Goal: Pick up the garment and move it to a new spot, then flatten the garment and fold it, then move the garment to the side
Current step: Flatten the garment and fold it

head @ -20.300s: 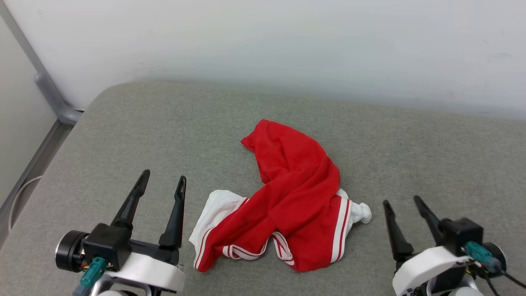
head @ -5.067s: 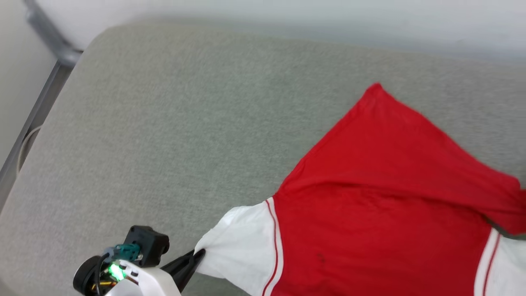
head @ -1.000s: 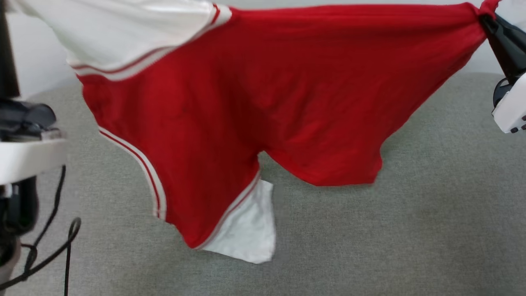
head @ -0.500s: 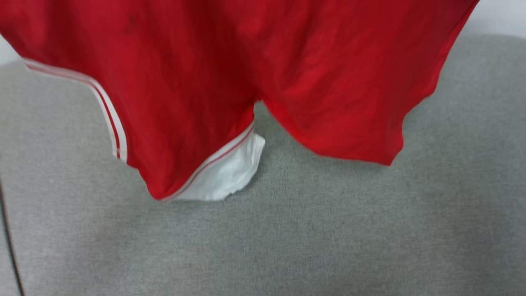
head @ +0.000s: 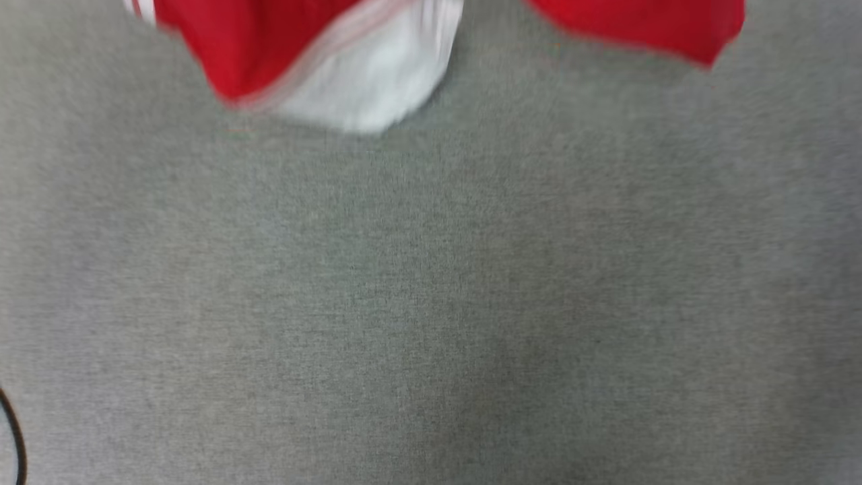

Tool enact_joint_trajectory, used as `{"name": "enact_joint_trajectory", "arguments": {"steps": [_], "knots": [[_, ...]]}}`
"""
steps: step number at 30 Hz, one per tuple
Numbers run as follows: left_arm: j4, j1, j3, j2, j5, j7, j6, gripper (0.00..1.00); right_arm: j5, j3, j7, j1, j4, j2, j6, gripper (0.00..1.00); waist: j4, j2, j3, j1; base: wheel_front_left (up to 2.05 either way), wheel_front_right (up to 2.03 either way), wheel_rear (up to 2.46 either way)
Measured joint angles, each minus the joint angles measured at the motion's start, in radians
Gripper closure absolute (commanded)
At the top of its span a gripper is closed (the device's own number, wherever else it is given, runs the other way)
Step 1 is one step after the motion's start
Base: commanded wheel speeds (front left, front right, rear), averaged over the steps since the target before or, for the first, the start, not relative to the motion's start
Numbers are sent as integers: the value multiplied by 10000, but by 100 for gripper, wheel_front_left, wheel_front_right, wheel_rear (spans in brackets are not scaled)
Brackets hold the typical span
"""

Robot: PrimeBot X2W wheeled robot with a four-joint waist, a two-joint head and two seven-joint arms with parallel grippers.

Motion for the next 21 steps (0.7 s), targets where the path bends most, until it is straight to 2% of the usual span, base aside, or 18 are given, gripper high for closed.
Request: {"name": "enact_joint_trajectory", "arguments": {"steps": [6, 12, 16, 21], "knots": [[2794, -2951, -767, -955, 621, -384, -627, 100, -1003, 182, -1076, -2185, 2155, 4, 17, 100, 133, 0, 1099, 2, 0, 0, 0], [5003, -4796, -1264, -1649, 1409, -1450, -777, 100, -1923, 374, -2276, -3872, 3996, 29, 52, 100, 348, 0, 1775, 2, 0, 0, 0], [6243, -5047, -1505, -2008, 1536, -1877, -965, 100, -2389, 182, -3083, -4437, 5135, 157, 56, 100, 537, 0, 2048, 1, 0, 0, 0], [6878, -4355, -1578, -2468, 1461, -2100, -1152, 100, -2723, 150, -3910, -4386, 6167, 355, 46, 100, 759, 0, 2199, 1, 0, 0, 0]]}}
